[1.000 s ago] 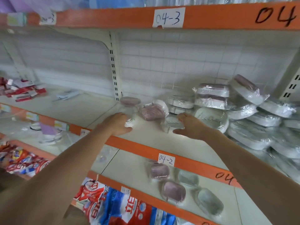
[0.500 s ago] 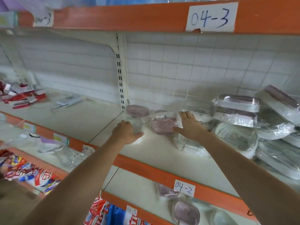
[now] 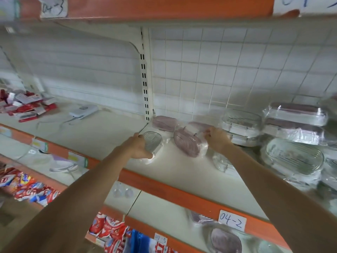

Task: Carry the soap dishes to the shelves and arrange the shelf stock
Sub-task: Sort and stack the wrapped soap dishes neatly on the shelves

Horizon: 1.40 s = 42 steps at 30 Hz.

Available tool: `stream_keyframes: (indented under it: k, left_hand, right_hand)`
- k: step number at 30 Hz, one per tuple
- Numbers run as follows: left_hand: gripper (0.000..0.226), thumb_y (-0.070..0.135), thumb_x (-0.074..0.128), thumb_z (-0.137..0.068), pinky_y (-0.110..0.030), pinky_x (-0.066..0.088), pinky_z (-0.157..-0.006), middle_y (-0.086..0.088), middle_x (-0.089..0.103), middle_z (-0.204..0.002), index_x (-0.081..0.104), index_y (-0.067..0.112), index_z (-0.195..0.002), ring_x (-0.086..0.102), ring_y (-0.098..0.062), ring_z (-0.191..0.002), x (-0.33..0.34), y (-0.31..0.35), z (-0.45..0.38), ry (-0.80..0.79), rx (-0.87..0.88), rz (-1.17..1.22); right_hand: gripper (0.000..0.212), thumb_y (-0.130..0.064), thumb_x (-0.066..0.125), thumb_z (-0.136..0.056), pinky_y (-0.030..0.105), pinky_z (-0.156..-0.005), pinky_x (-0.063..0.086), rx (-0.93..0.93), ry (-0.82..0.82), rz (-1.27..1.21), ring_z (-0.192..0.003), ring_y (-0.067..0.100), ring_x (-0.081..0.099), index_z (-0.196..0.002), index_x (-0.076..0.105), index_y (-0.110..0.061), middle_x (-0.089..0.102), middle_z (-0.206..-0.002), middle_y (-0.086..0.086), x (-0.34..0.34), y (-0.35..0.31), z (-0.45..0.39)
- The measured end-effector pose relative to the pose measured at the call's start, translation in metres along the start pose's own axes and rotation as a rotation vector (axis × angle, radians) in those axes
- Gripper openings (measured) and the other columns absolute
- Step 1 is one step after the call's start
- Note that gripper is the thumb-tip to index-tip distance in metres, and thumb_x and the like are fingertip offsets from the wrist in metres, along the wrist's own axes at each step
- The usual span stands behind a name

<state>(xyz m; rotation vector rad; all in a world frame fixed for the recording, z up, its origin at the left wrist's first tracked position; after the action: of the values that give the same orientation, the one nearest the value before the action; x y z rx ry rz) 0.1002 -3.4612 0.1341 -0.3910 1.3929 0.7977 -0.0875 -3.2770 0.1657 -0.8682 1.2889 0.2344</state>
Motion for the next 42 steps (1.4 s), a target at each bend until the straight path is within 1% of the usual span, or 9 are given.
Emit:
stream_keyframes:
  k: [8,12,17,22,30,34,38,40,42]
  left_hand:
    - [0.091,0.052,0.066,-0.081,-0.037,0.037,-0.105,-0.018,0.024,-0.144,0.026,-0.002,-0.142,0.034,-0.033,-0.132,0.005,-0.001,-0.01,-0.004,-0.006,-0.001]
    - [0.091,0.057,0.063,-0.082,-0.038,0.035,-0.107,-0.017,0.023,-0.145,0.026,-0.002,-0.142,0.031,-0.032,-0.134,0.006,0.002,-0.015,0.015,-0.005,0.043]
    - [0.09,0.052,0.067,-0.081,-0.039,0.037,-0.105,-0.016,0.025,-0.144,0.029,-0.002,-0.141,0.034,-0.033,-0.133,0.005,0.008,-0.02,0.018,0.006,0.062]
    - [0.085,0.05,0.066,-0.082,-0.037,0.035,-0.105,-0.018,0.024,-0.147,0.031,-0.001,-0.14,0.031,-0.035,-0.136,0.007,0.011,-0.021,0.042,-0.001,0.046]
    - [0.09,0.055,0.064,-0.082,-0.042,0.036,-0.106,-0.018,0.021,-0.147,0.027,-0.002,-0.142,0.029,-0.036,-0.135,0.009,0.015,-0.022,0.051,-0.027,0.021]
    - [0.089,0.054,0.062,-0.084,-0.041,0.034,-0.107,-0.019,0.02,-0.148,0.026,-0.002,-0.143,0.029,-0.035,-0.136,0.01,0.013,-0.021,0.052,-0.012,0.013]
    - [0.087,0.055,0.064,-0.083,-0.039,0.035,-0.105,-0.016,0.024,-0.147,0.03,-0.001,-0.141,0.031,-0.033,-0.135,0.008,0.009,-0.018,0.048,0.013,0.015]
    - [0.086,0.054,0.067,-0.081,-0.039,0.037,-0.103,-0.014,0.027,-0.145,0.033,0.002,-0.14,0.035,-0.034,-0.133,0.006,0.002,-0.017,0.039,0.017,0.018]
    - [0.088,0.054,0.069,-0.079,-0.04,0.04,-0.102,-0.012,0.029,-0.144,0.033,0.003,-0.141,0.037,-0.035,-0.13,0.005,-0.006,-0.017,0.029,0.017,0.022]
  right_hand:
    - [0.041,0.004,0.036,-0.093,0.041,-0.093,0.04,0.105,0.11,0.074,-0.121,0.037,0.046,-0.134,0.034,0.0,0.039,-0.136,0.021,-0.004,0.004,-0.007]
    - [0.039,-0.023,0.035,-0.1,0.04,-0.095,0.037,-0.044,0.123,0.121,-0.125,0.034,0.041,-0.133,0.037,-0.002,0.041,-0.135,0.018,0.0,-0.011,-0.004]
    - [0.08,-0.061,0.055,-0.084,0.043,-0.104,0.038,-0.135,0.006,0.04,-0.131,0.029,0.037,-0.142,0.031,-0.013,0.034,-0.143,0.01,0.019,-0.012,-0.005]
    - [0.09,-0.053,0.075,-0.071,0.034,-0.104,0.035,-0.247,-0.16,-0.122,-0.127,0.021,0.037,-0.14,0.033,-0.014,0.036,-0.135,0.003,0.043,-0.022,0.007]
    - [0.094,-0.079,0.061,-0.062,0.044,-0.104,0.029,-0.318,-0.193,0.36,-0.128,0.029,0.03,-0.128,0.043,-0.015,0.038,-0.132,0.007,0.059,-0.036,0.022]
    - [0.09,-0.069,0.065,-0.067,0.04,-0.104,0.03,-0.397,-0.156,0.579,-0.124,0.028,0.034,-0.133,0.038,-0.014,0.044,-0.131,0.004,0.06,-0.037,0.027]
    - [0.051,-0.049,0.07,-0.076,0.034,-0.088,0.042,-0.333,-0.185,0.288,-0.106,0.025,0.051,-0.112,0.052,-0.017,0.058,-0.106,0.0,0.045,-0.037,0.027]
    - [0.015,-0.035,0.069,-0.081,0.027,-0.076,0.04,-0.243,-0.275,-0.098,-0.092,0.017,0.054,-0.086,0.061,-0.023,0.057,-0.084,-0.007,0.034,-0.03,0.03]
    - [0.011,-0.026,0.069,-0.081,0.023,-0.073,0.042,-0.094,-0.397,-0.573,-0.084,0.012,0.055,-0.081,0.059,-0.022,0.057,-0.079,-0.007,0.032,-0.018,0.035]
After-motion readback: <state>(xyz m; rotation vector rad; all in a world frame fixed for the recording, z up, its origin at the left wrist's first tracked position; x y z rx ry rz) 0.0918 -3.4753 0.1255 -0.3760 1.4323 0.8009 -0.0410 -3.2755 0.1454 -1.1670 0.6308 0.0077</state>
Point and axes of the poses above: each hand's wrist, its own z-axis away from the middle knuckle, its own x-axis out of the palm, y = z × x, the point moved 6 cm from there along -z, towards the middle knuckle
